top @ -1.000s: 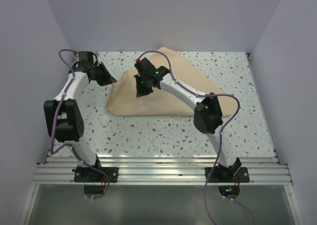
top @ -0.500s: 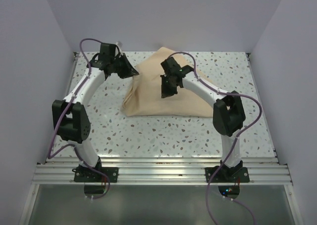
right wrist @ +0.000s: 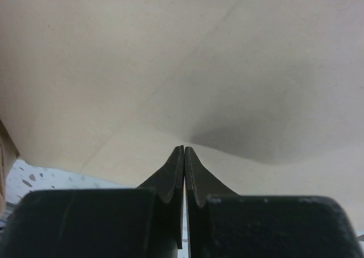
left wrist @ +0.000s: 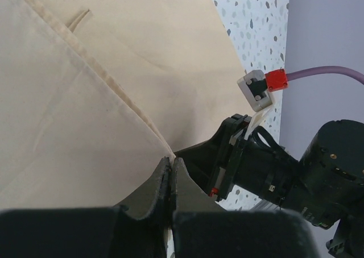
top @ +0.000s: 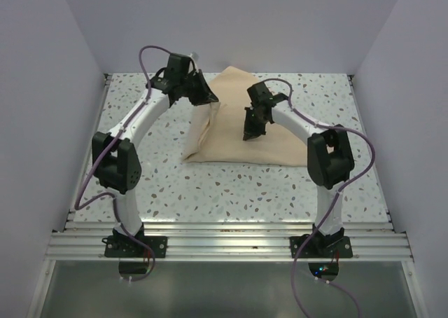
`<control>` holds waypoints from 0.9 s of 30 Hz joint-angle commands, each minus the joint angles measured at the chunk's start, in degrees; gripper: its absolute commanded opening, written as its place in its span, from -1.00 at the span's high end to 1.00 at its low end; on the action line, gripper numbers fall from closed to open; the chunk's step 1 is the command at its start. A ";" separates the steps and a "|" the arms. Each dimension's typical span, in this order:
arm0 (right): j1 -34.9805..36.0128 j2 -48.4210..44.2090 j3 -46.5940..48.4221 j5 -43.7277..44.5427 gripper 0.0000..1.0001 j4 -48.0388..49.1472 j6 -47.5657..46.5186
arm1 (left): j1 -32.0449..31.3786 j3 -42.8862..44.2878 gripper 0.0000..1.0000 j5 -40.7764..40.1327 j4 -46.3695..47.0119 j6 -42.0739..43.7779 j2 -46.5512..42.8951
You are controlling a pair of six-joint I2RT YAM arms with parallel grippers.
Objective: Prepare the surgical pack
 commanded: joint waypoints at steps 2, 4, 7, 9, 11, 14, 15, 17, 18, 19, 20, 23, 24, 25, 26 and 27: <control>-2.37 -5.11 -1.14 -2.11 1.00 1.35 0.47 | -2.42 5.62 1.00 -0.03 0.81 -1.56 3.46; -3.51 -5.11 -1.40 -2.02 1.00 0.03 0.30 | -3.29 6.50 1.00 0.14 0.98 -1.91 5.30; -4.22 -5.63 -2.80 -1.93 1.00 0.12 0.29 | -4.35 8.35 1.00 0.32 0.90 -1.83 7.76; -4.57 -5.64 -3.42 -2.28 1.00 0.29 0.29 | -4.70 9.23 1.00 0.49 0.98 -1.83 9.44; -5.01 -5.55 -3.60 -2.46 1.00 0.38 0.29 | -5.14 9.66 1.00 0.85 1.16 -1.83 10.41; -5.54 -5.37 -3.69 -2.99 1.00 0.47 0.21 | -5.58 11.15 1.00 1.20 1.42 -1.91 12.51; -5.54 -5.29 -3.77 -2.99 1.00 0.38 0.21 | -5.67 11.77 1.00 1.20 1.07 -1.91 13.74; -5.71 -5.37 -4.04 -3.43 1.00 0.47 0.12 | -5.85 13.35 1.00 1.37 0.90 -1.74 14.98; -5.63 -5.46 -4.13 -3.43 1.00 0.47 0.03 | -5.85 13.88 1.00 1.37 0.72 -1.74 16.20; -5.71 -5.55 -4.21 -3.43 1.00 0.47 0.03 | -6.02 14.58 1.00 1.63 0.72 -1.65 16.73; -5.71 -5.55 -4.30 -3.34 1.00 0.38 -0.06 | -6.11 14.76 1.00 1.81 0.72 -1.82 17.35; -6.06 -5.64 -4.13 -3.69 1.00 0.12 -0.15 | -6.46 14.94 1.00 2.51 1.68 -2.44 19.28; -5.98 -5.72 -4.04 -3.69 1.00 0.12 -0.23 | -6.55 15.20 1.00 2.69 2.03 -2.79 20.24; -6.06 -5.90 -3.95 -3.69 1.00 -0.06 -0.50 | -6.64 16.25 1.00 2.95 2.12 -2.88 20.86; -6.15 -5.99 -3.86 -3.43 1.00 -0.23 -0.58 | -6.73 16.87 1.00 3.13 1.86 -2.88 22.00; -6.15 -6.08 -3.78 -3.43 1.00 -0.32 -0.67 | -6.90 17.48 1.00 3.22 1.69 -2.88 22.62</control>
